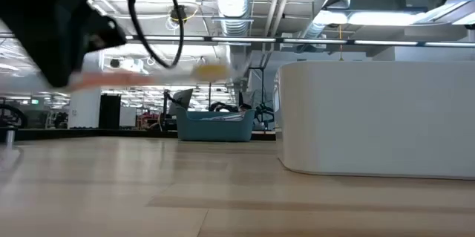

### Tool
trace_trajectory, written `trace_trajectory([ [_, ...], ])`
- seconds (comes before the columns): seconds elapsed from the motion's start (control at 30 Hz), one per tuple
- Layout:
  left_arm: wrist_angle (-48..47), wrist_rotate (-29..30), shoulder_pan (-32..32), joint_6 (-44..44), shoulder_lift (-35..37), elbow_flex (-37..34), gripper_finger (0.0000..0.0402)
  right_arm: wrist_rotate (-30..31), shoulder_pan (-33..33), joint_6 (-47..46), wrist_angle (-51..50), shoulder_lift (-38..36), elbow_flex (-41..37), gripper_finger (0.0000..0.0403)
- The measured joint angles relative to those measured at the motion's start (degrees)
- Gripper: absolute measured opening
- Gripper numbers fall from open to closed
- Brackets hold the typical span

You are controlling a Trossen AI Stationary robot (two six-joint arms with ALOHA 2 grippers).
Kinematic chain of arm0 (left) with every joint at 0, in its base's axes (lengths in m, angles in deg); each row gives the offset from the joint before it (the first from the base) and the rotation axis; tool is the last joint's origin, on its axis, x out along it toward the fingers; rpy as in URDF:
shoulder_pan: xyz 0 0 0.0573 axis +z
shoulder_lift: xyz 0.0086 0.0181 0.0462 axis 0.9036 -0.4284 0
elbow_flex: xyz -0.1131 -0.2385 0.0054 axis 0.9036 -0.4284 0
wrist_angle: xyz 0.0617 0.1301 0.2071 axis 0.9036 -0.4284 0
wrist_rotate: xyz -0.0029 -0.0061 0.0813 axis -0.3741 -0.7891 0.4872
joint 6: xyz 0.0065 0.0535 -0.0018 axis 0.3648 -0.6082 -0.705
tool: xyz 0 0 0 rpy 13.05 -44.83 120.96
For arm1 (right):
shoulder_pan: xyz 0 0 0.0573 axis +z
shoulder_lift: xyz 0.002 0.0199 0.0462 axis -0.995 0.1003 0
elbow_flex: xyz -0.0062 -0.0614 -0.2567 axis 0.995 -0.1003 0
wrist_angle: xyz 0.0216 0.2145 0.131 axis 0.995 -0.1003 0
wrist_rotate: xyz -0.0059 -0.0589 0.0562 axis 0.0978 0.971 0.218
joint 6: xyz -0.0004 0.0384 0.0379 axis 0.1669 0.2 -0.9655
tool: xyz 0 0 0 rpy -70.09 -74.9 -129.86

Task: Pick & Place Toothbrushes
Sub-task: Put the orange toothbrush into the black bin

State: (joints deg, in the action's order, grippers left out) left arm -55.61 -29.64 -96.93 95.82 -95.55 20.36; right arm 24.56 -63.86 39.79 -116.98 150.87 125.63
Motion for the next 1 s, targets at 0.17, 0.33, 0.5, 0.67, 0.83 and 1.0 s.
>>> trace_trajectory([
  [0.17,0.87,-0.83,2.87,0.61,6.91,0.12,0.0012,-1.17,-2.73,0.54,8.17,1.53,0.08,0.0265],
  [0.33,3.10,-2.24,5.85,2.40,10.37,0.03,0.0012,-7.83,-4.24,2.42,13.13,4.79,0.09,0.0265],
  [0.5,5.96,-4.77,7.57,6.09,9.63,0.01,0.0012,-10.18,-3.82,5.57,10.64,10.73,4.84,0.0265],
  [0.67,12.53,-5.40,8.54,6.37,8.97,0.16,0.0012,-11.00,-2.65,13.10,4.92,17.53,13.27,0.0265],
  [0.83,15.50,-5.25,10.47,6.58,8.89,0.15,0.0012,-14.48,-2.46,17.88,-3.90,25.22,23.47,0.0265],
  [1.0,15.57,-5.49,10.92,7.48,8.73,0.15,0.0012,-16.08,-2.56,19.72,-13.61,31.65,32.44,0.0265],
])
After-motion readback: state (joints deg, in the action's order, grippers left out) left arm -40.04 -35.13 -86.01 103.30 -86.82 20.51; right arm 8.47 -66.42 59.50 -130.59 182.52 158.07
